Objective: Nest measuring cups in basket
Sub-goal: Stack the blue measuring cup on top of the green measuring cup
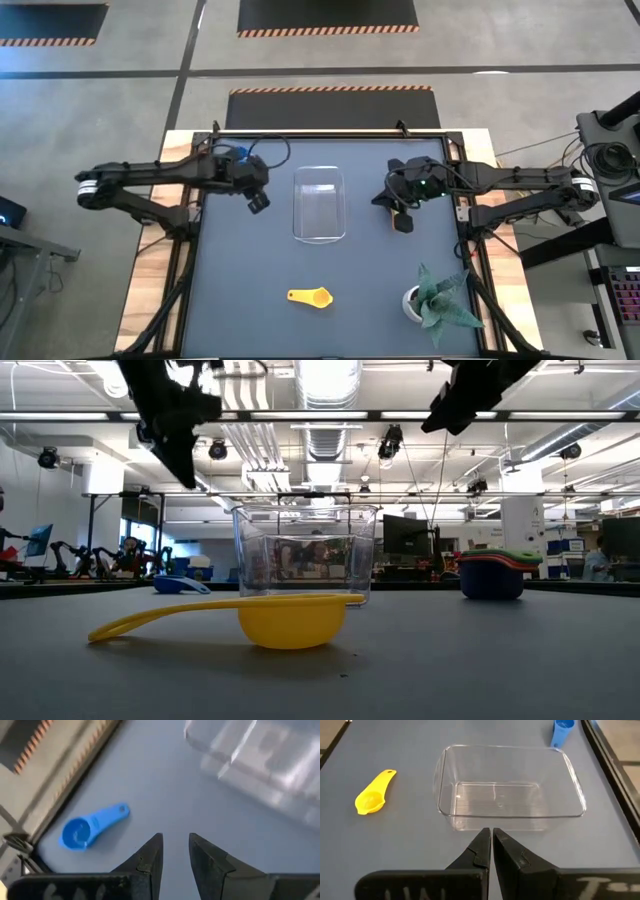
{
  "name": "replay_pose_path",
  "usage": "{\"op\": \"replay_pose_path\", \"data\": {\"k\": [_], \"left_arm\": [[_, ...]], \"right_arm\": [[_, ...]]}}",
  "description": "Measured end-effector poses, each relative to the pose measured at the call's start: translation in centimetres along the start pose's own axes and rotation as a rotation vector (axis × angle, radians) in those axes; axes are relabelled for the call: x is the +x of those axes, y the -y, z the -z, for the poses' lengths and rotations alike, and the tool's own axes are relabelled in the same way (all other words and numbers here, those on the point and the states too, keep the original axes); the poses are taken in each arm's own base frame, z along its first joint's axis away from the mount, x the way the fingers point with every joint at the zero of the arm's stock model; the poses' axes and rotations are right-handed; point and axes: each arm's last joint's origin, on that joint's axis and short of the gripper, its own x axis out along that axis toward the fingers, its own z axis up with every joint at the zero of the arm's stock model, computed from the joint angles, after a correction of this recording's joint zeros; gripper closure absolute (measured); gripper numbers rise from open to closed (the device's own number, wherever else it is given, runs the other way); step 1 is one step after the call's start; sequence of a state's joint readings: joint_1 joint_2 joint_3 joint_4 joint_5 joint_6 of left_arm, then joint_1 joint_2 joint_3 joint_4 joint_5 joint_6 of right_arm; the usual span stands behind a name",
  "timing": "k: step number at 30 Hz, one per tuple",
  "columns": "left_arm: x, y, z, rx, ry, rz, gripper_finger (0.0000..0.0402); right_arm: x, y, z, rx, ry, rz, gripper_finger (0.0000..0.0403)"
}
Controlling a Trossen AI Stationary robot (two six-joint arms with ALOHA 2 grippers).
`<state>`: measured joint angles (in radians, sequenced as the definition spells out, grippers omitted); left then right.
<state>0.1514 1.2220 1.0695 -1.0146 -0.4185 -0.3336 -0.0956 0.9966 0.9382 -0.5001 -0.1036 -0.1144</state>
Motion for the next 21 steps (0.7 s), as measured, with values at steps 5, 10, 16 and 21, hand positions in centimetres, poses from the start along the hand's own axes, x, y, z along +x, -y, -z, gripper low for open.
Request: {"op": "replay_pose_path", "data": {"k": [5, 10, 16, 21], "left_arm": [[2.5, -1.6, -0.5, 0.031, -0.142, -0.019, 0.0326], [5.7, -4.4, -1.5, 0.085, -0.210, -0.114, 0.0326], [8.9, -7.0, -2.6, 0.260, -0.228, -0.105, 0.0326], [11.1, -8.7, -2.4, 0.412, -0.285, 0.017, 0.0326]], "right_arm": [[0.1, 0.0, 0.0, -0.016, 0.009, 0.001, 0.0394], [0.1, 0.0, 0.0, -0.018, 0.009, 0.001, 0.0394], [0.1, 0.0, 0.0, -0.020, 0.007, 0.000, 0.0394], [0.2, 0.0, 0.2, -0.021, 0.001, -0.001, 0.0394]]}}
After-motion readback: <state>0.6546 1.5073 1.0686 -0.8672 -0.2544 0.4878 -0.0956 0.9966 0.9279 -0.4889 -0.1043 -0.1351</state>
